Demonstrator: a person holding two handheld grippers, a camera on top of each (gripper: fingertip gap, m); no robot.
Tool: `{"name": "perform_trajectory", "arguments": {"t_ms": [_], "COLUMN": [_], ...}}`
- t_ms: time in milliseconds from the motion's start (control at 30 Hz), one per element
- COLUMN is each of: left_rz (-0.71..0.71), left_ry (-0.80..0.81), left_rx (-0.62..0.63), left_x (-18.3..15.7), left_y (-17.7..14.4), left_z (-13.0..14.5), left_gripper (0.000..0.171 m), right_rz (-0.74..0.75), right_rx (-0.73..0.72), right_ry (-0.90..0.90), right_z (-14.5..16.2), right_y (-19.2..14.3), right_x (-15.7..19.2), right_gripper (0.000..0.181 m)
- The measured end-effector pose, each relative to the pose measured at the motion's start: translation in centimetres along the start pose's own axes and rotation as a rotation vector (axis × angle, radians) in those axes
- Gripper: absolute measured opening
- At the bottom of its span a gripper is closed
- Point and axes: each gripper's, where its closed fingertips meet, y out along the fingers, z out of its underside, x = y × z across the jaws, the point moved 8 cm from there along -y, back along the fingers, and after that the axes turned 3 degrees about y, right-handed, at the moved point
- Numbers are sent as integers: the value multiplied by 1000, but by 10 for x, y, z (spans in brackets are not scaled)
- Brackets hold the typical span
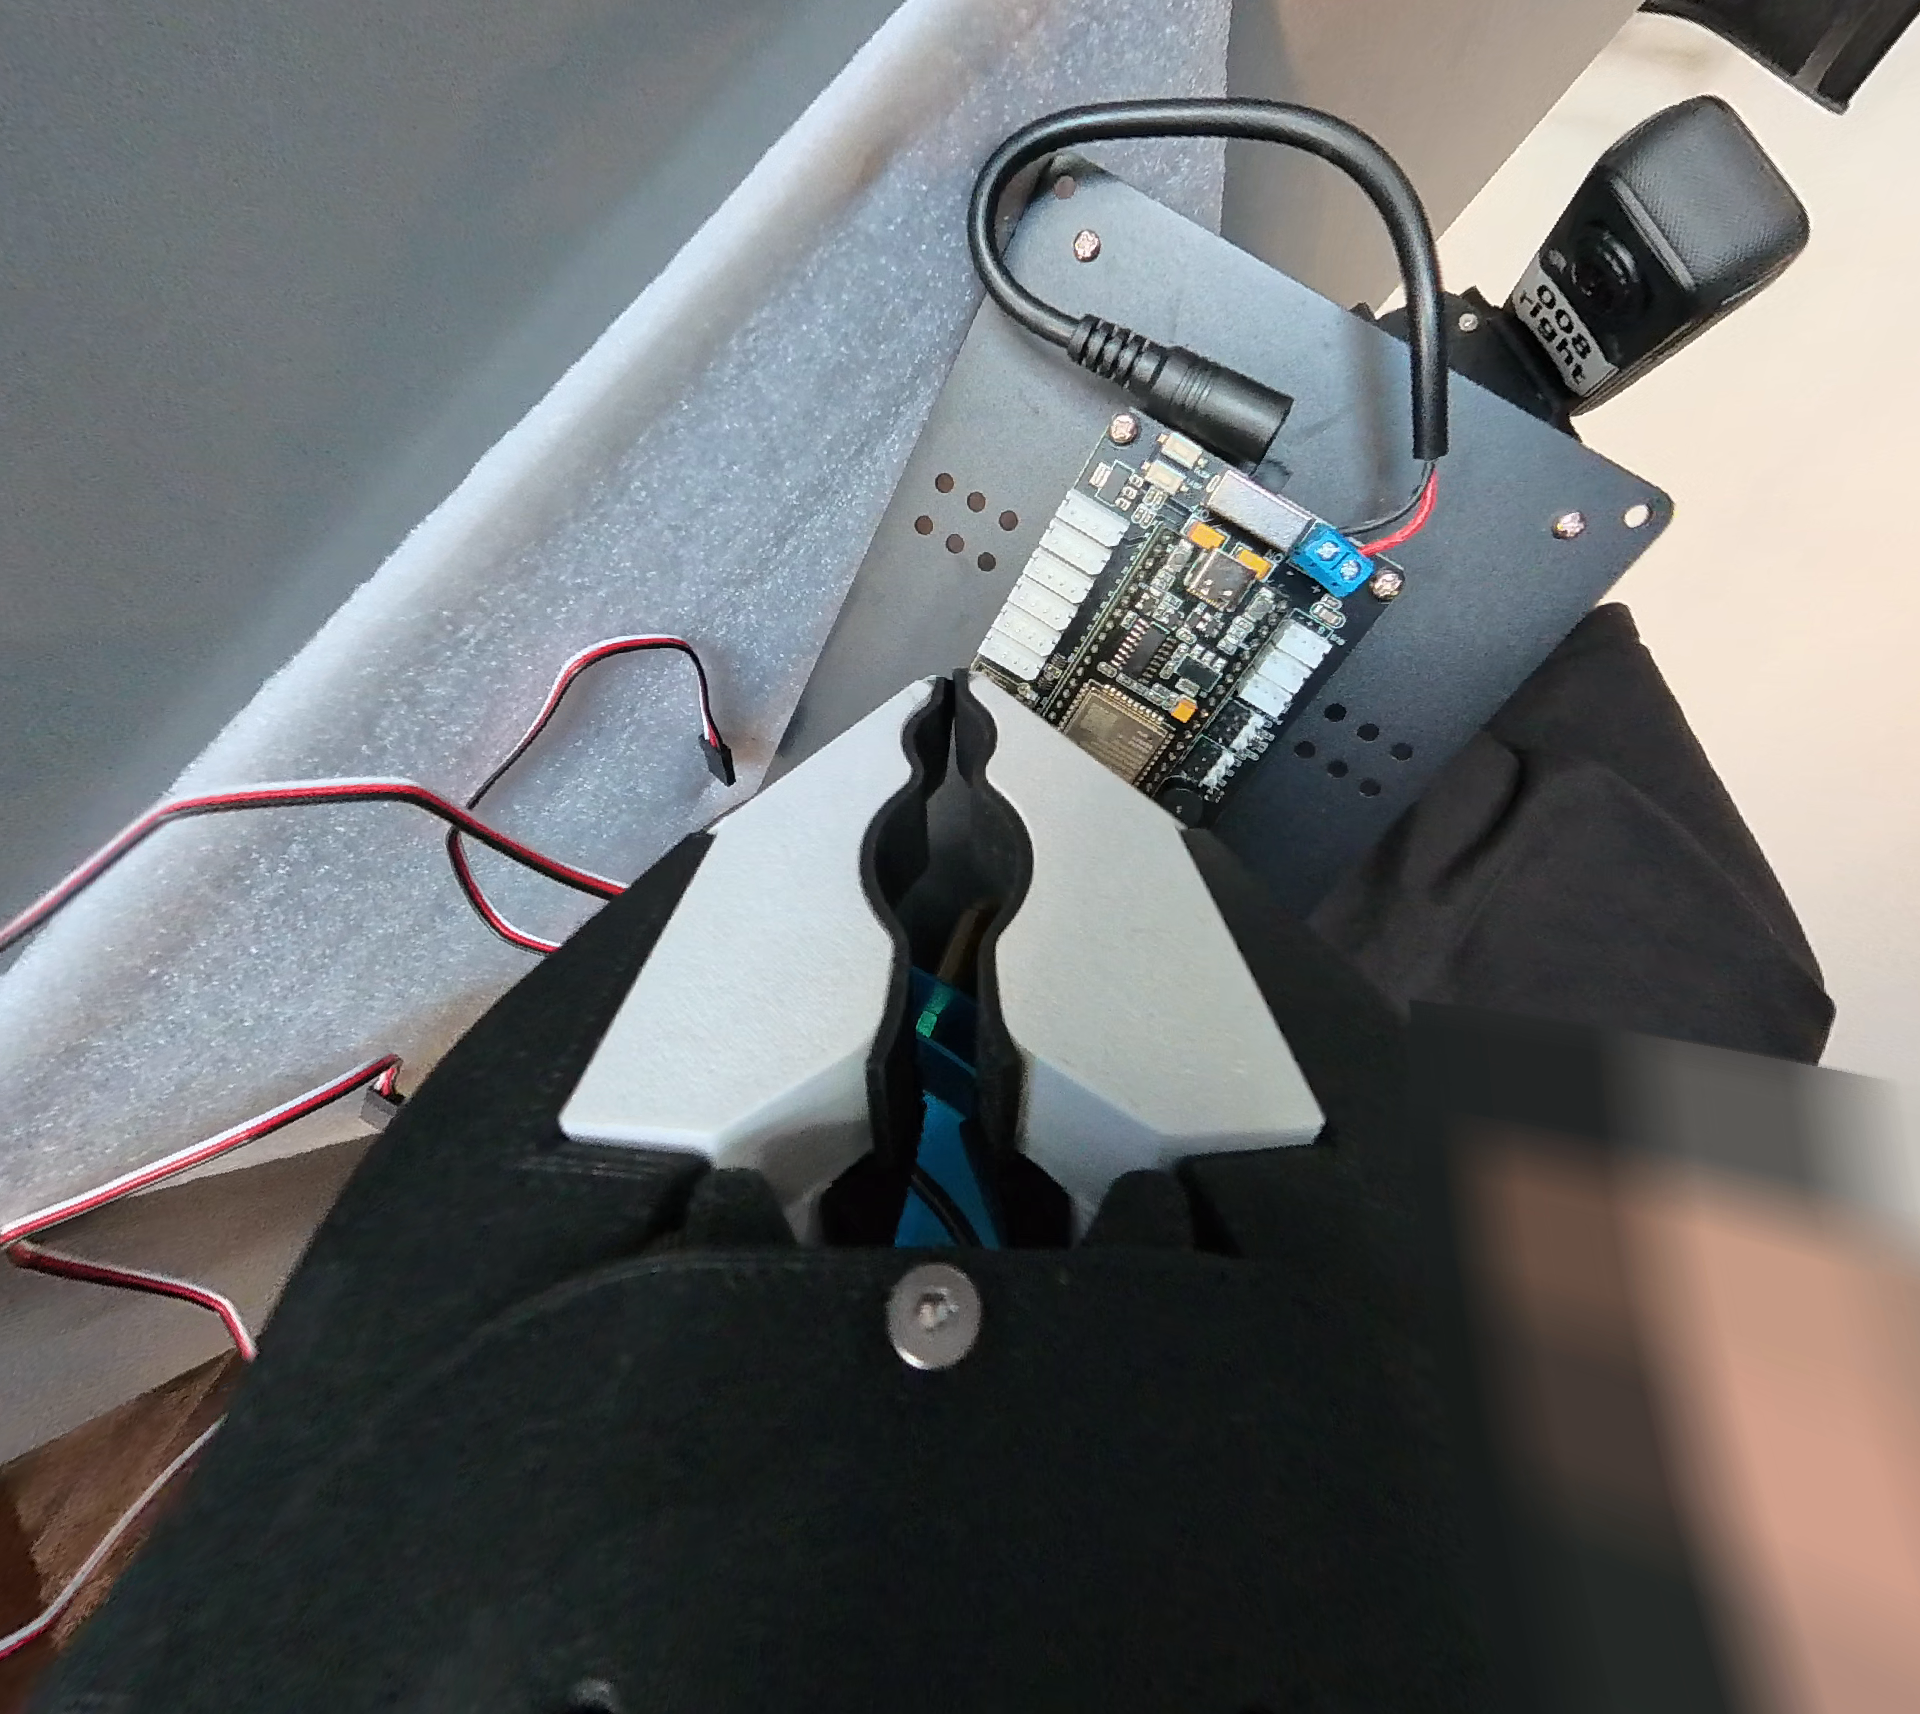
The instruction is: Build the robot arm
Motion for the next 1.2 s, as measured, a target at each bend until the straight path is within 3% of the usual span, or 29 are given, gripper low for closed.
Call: {"name": "perform_trajectory", "arguments": {"t_ms": [267,500,633,800,900,1033,1133,1200], "left_rz": [-38,-85,-97,-64,-48,-24,35,168], "left_ry": [-8,91,228,423,534,613,590,562], "left_rx": [-31,-185,-337,-600,-780,-951,-1017,-1010], "left_x": [-5,-38,-74,-109,-118,-112,-95,-85], "left_y": [-5,-46,-70,-80,-63,3,66,103], "left_z": [-4,5,34,109,172,236,239,231], "left_gripper": [11,11,10,8,8,14,20,12], "right_rz": [2,2,1,-2,-2,3,5,7], "right_rx": [0,3,4,3,2,6,5,1], "right_ry": [-4,-8,-16,-23,-22,-22,-27,-33], "right_z": [0,0,0,0,0,0,0,0], "right_y": [0,1,1,1,1,1,1,1], "right_x": [0,0,0,0,0,0,0,0], "right_gripper": [17,17,17,17,16,17,17,17]}}
